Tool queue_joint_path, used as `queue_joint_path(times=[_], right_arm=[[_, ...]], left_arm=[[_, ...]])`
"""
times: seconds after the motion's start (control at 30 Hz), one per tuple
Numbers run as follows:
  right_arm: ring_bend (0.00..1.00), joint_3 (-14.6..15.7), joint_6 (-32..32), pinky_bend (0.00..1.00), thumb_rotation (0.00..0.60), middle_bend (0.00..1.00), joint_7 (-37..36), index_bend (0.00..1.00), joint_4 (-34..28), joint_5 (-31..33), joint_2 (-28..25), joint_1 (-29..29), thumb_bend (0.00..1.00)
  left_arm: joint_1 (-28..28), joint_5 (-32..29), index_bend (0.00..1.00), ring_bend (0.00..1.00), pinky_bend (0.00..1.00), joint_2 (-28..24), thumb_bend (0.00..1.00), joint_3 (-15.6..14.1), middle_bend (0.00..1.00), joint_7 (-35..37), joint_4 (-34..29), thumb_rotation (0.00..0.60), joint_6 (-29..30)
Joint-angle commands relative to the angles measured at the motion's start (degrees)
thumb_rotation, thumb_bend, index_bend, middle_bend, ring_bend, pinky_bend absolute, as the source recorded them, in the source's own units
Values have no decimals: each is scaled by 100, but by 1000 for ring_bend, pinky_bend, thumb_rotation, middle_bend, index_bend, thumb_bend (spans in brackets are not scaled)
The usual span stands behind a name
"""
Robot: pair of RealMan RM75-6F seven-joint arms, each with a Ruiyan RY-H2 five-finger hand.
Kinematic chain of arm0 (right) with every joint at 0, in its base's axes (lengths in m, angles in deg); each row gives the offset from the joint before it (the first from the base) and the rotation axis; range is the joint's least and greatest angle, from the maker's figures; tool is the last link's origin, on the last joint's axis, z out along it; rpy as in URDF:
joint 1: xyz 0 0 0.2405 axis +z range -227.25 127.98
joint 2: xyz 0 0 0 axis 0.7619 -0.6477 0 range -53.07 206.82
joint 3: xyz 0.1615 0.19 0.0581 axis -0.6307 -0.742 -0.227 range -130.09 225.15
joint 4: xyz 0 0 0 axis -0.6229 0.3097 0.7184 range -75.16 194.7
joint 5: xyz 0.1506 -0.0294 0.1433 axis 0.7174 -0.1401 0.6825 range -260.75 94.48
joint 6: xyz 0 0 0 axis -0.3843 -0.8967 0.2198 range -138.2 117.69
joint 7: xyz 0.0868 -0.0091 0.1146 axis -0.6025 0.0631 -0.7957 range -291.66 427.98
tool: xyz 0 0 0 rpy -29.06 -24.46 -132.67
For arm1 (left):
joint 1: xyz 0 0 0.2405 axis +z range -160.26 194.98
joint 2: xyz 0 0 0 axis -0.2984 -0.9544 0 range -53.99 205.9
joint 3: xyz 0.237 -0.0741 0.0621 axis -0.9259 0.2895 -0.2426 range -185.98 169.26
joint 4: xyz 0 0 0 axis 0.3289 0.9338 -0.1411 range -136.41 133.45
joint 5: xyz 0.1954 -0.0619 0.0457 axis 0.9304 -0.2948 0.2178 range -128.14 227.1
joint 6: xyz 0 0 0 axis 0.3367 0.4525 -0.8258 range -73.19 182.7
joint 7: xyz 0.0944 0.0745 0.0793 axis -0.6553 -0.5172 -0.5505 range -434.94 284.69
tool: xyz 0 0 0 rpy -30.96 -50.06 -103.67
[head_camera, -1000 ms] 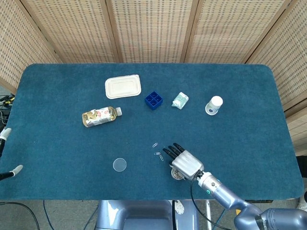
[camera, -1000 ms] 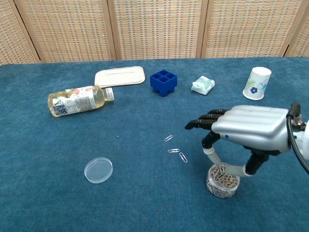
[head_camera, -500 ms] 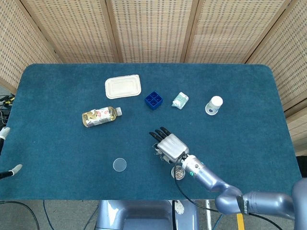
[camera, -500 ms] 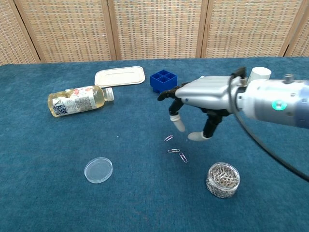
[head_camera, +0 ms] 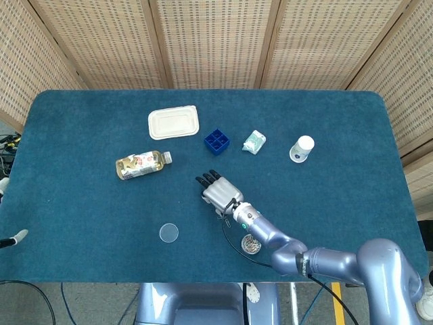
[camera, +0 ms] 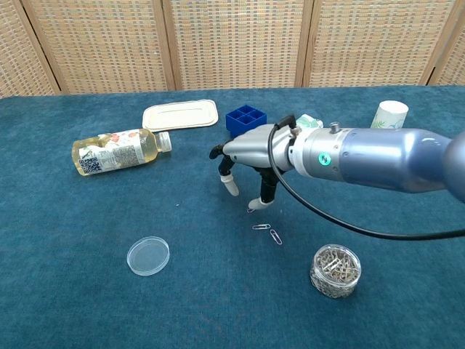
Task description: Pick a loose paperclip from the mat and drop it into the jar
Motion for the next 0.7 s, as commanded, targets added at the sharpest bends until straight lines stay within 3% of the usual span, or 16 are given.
queue_joint_path(times=[0.03, 0.37, 0.7], right_arm=[[0, -7, -43, 0, 600, 35, -135, 438, 188, -13, 115, 80, 276], [0, 96, -64, 0, 600, 35, -184, 438, 573, 24, 257, 178, 277], [0, 301, -40, 0, 600, 35, -228, 445, 464, -22, 121, 98, 277]], left_arm=[[-22, -40, 0, 0, 0, 9, 4, 16, 0, -11, 14, 600, -34], [-60, -103, 0, 0, 0, 29, 5, 23, 0, -55, 31, 600, -98], [-73, -96, 0, 0, 0, 63, 4, 4, 0, -128, 29, 600, -103]])
